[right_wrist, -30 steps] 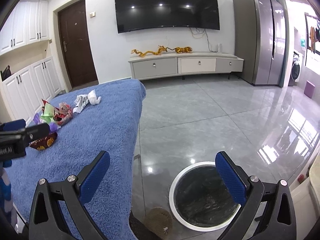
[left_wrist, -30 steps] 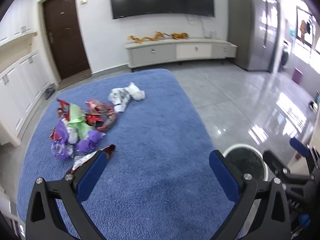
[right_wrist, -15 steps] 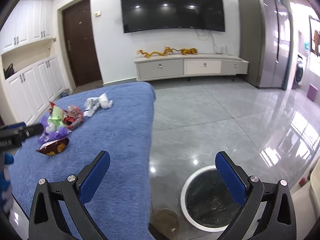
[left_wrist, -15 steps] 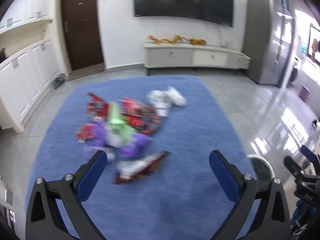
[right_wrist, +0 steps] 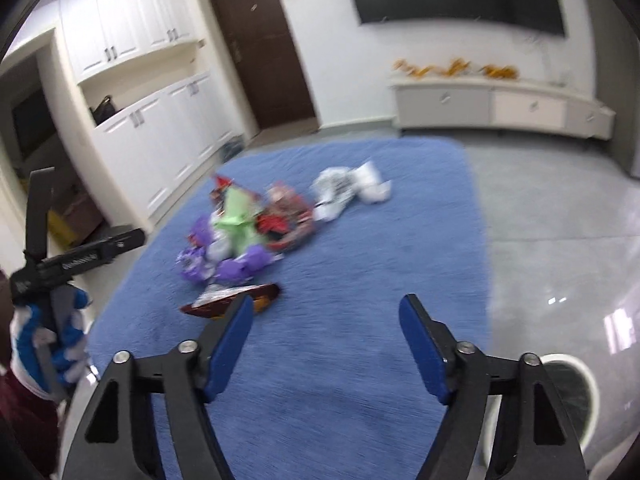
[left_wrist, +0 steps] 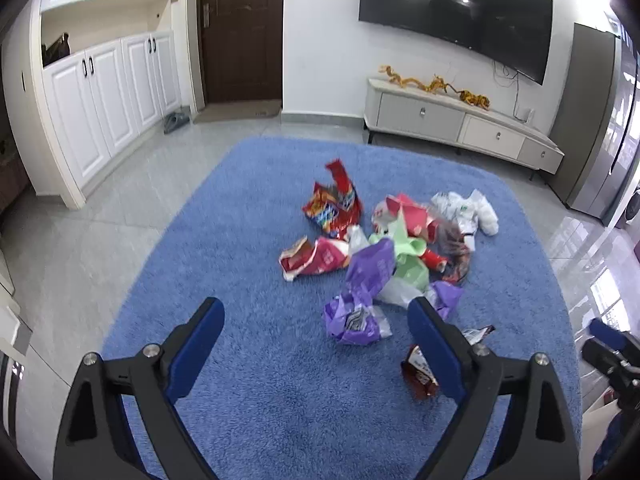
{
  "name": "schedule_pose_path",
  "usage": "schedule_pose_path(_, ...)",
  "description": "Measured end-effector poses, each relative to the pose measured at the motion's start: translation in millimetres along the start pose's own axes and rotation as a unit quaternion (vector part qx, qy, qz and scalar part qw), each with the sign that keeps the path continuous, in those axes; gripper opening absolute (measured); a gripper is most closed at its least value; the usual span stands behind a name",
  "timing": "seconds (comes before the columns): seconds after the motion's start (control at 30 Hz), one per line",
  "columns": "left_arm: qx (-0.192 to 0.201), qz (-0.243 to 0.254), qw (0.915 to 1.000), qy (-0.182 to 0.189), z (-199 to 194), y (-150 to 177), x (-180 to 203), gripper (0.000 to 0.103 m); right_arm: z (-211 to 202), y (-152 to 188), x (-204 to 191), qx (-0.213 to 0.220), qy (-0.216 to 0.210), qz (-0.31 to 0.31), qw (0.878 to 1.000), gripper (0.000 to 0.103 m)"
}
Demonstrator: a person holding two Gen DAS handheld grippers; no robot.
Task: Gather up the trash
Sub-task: 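Grasp the purple plastic bag with the left tool while the right tool grasps a brown wrapper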
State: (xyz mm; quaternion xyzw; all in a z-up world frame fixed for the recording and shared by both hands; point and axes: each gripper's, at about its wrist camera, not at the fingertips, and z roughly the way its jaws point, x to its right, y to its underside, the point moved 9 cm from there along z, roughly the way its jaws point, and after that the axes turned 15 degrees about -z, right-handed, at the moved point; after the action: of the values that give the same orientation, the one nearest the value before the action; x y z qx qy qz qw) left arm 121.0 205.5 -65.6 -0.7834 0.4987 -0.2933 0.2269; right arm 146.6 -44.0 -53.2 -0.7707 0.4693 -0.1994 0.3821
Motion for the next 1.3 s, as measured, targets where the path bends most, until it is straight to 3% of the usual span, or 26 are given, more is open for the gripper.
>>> schedule_pose_path(0.23,-0.042,-0.01,0.999,0.007,40.0,10.5,-3.1,0.085,66.2,1.8,-38.1,-0.057,-0.081,0.024,0.995,0.073)
schedule_pose_path(0.37,-0.06,-0.01,0.998,0.016,60.0,14.7,2.0,0.082,97.2,5.3,-46.9,-0.084,-0.108,0.044,0.99,0.073)
schedule_pose_path(0.6,-0.094,-0.006,0.9951,0.03,85.5,30.3,7.2,0.068,140.5,9.0,-58.7,-0.102,-0.138,0.072,0.982,0.073)
schedule_pose_path(0.63,-0.096,-0.006,0.9947,0.034,86.1,32.0,7.8,0.064,142.7,8.8,-61.1,-0.102,-0.143,0.071,0.982,0.07)
schedule_pose_path(0.7,-0.102,-0.004,0.9938,0.045,85.7,35.8,11.4,0.059,147.5,9.5,-66.7,-0.102,-0.156,0.072,0.98,0.053)
schedule_pose_path(0.8,-0.11,-0.002,0.9922,0.06,82.4,41.3,17.1,0.047,146.0,10.2,-71.1,-0.099,-0.174,0.078,0.977,0.04)
schedule_pose_path(0.9,-0.112,0.001,0.9912,0.07,74.9,48.0,19.7,0.038,137.7,10.7,-78.4,-0.09,-0.186,0.073,0.976,0.037)
schedule_pose_path(0.97,-0.11,0.003,0.9914,0.072,68.9,51.0,19.9,0.037,126.7,10.4,-79.3,-0.084,-0.191,0.066,0.976,0.03)
schedule_pose_path(1.3,-0.068,0.01,0.9954,0.067,15.9,44.2,14.3,0.035,59.5,-2.0,-72.3,-0.022,-0.185,0.041,0.982,0.025)
